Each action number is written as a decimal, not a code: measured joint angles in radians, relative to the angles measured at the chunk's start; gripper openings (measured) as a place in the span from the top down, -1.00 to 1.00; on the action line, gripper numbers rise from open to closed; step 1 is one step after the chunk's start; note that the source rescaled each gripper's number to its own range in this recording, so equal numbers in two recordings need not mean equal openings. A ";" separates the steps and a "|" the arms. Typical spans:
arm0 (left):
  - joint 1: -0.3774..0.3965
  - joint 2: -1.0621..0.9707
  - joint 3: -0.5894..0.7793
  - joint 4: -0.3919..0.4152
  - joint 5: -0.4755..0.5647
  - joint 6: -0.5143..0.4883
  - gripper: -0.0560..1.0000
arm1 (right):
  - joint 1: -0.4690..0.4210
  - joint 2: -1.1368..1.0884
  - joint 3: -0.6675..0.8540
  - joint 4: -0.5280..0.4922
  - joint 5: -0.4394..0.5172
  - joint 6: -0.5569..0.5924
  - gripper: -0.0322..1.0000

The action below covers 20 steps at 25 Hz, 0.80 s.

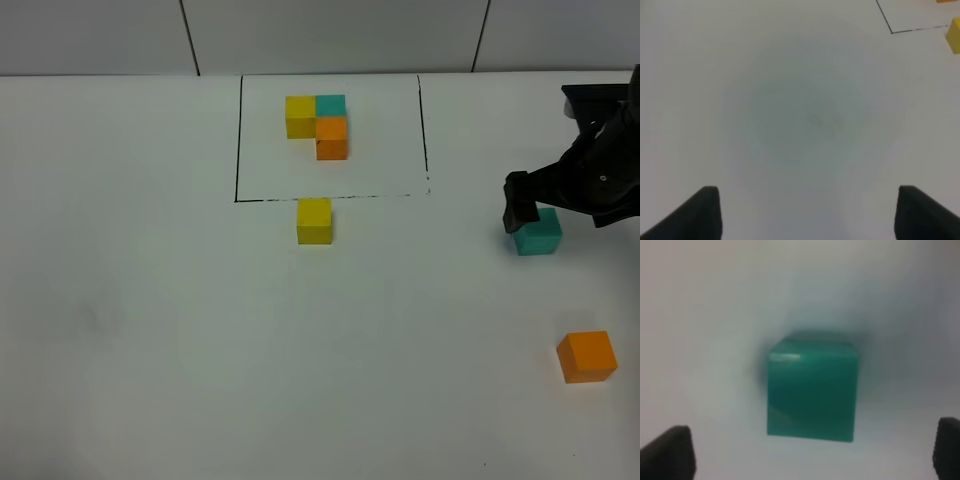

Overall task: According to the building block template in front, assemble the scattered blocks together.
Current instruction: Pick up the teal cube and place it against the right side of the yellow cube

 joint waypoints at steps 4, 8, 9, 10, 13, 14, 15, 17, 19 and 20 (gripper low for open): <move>0.000 0.000 0.000 0.000 0.000 0.000 -0.32 | 0.018 0.032 -0.006 -0.004 -0.017 0.000 -0.78; 0.000 0.000 0.000 0.000 0.000 0.000 -0.32 | 0.021 0.056 -0.011 -0.005 -0.032 0.000 -0.70; 0.000 0.000 0.000 0.000 0.000 0.000 -0.32 | 0.021 0.062 -0.011 -0.007 -0.037 0.000 -0.68; 0.000 0.000 0.000 0.000 0.000 0.000 -0.32 | 0.021 0.069 -0.011 -0.008 -0.041 0.000 -0.64; 0.000 0.000 0.000 0.000 0.000 0.000 -0.32 | 0.021 0.091 -0.011 -0.008 -0.045 0.000 -0.53; 0.000 0.000 0.000 0.000 0.000 0.000 -0.32 | 0.021 0.096 -0.011 -0.008 -0.045 0.000 -0.49; 0.000 0.000 0.000 0.000 0.000 0.000 -0.32 | 0.021 0.104 -0.011 -0.008 -0.045 0.000 -0.44; 0.000 0.000 0.000 0.000 0.000 0.000 -0.32 | 0.021 0.113 -0.011 -0.008 -0.045 0.000 -0.36; 0.000 0.000 0.000 0.000 0.000 0.000 -0.32 | 0.021 0.115 -0.011 -0.008 -0.045 0.001 -0.21; 0.000 0.000 0.000 0.000 0.000 0.000 -0.32 | 0.021 0.115 -0.011 -0.008 -0.045 0.005 -0.12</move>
